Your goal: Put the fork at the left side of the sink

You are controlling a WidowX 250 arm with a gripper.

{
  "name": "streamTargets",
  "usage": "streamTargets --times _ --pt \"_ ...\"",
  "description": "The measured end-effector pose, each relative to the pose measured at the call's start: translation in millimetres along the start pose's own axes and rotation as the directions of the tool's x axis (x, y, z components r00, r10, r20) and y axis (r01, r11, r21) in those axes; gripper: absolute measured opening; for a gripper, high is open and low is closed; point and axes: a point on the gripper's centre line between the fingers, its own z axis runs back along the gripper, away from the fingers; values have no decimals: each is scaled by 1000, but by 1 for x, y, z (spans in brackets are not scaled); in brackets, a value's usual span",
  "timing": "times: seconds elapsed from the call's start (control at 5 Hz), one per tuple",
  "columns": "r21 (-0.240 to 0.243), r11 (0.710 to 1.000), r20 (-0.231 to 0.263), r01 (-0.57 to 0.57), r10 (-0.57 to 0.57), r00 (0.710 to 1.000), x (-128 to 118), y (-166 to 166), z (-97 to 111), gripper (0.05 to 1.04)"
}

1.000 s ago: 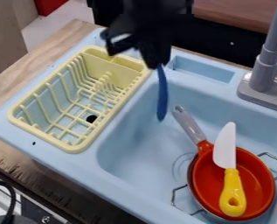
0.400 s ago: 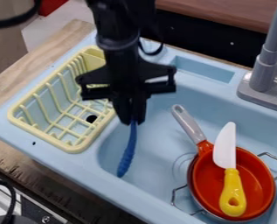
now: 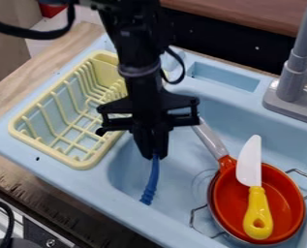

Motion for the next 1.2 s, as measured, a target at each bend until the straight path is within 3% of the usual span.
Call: streamTargets --times 0.4,0.6,1.0,1.2 --pt "11 1000 -28 22 -21 999 6 4 -17 113" --pt "39 999 -30 27 -26 999 13 5 -20 294" --pt "49 999 -43 20 -18 999 17 3 -21 817" --pt "51 998 -69 31 -27 997 10 5 -22 987"
